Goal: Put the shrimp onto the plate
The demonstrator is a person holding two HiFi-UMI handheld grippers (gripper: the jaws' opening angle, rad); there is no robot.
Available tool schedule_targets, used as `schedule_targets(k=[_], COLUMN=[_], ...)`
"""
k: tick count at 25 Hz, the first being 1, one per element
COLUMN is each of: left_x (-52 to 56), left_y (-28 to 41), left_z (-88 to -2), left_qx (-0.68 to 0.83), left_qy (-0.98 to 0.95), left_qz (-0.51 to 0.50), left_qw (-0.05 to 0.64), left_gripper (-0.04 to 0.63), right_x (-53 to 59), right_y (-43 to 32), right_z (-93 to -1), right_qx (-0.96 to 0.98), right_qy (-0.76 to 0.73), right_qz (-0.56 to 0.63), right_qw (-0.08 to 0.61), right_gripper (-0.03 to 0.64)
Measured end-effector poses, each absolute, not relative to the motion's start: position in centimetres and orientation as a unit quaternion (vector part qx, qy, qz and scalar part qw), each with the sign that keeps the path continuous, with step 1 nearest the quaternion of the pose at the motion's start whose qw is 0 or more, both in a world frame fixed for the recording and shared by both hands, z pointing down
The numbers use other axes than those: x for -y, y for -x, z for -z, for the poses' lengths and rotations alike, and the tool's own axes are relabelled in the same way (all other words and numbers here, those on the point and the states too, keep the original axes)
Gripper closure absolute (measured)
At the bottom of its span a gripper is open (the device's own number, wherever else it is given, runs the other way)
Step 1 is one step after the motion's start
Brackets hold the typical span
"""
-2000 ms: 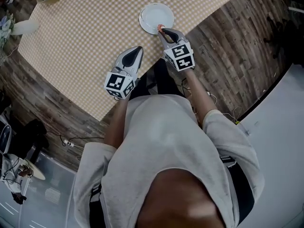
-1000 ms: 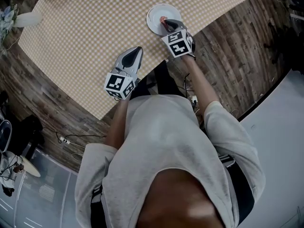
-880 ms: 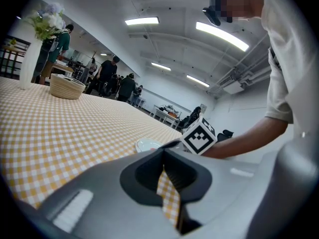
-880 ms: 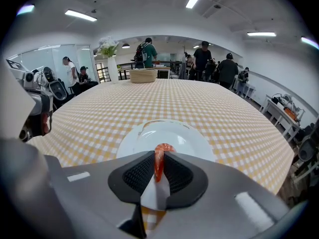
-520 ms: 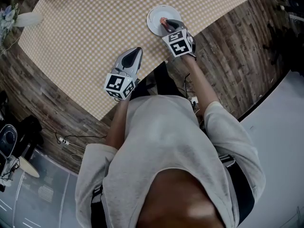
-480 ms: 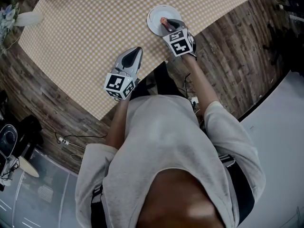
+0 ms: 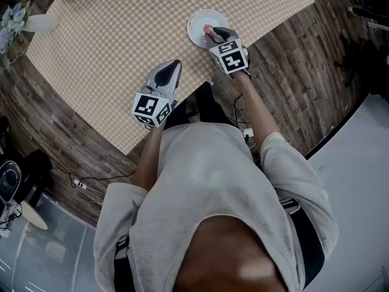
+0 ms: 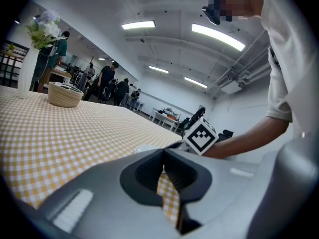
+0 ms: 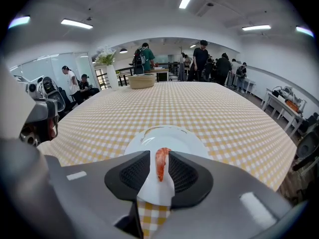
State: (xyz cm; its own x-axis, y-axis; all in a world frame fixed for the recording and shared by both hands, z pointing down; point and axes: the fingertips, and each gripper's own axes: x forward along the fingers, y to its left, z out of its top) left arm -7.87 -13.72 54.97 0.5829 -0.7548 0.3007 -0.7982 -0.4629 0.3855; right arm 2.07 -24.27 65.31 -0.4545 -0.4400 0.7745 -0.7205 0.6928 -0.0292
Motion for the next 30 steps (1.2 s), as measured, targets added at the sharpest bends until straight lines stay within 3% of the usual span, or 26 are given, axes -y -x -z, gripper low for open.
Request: schedule_targets(k=[8,18,30], left_x=[14.7,16.7,15.7], left_y=[5.5,-0.2,-1.7], left_z=[-50.9,-44.3,-42.5], left_qx=[0.447,0.444,0.466], left_qy=[-0.871,-0.888,-0.879], left_qz=[-0.040,-0.036,-0.037], left_qw=[0.202,0.111,0.094], left_gripper=[0.586,0.586,0.586], right_x=[22.1,22.4,22.5], right_y=[-3.2,-5.5,-6.9], right_z=[-61.6,-53.6,-47.4], right_qx=[0.849,0.882,0.908], right_qy=[-0.360,-0.378,-0.380], right_qz=[-0.157,-0.117,-0.076], right_qw=[0.353,0.257,0.157], right_gripper=[0.617,0.617,0.617])
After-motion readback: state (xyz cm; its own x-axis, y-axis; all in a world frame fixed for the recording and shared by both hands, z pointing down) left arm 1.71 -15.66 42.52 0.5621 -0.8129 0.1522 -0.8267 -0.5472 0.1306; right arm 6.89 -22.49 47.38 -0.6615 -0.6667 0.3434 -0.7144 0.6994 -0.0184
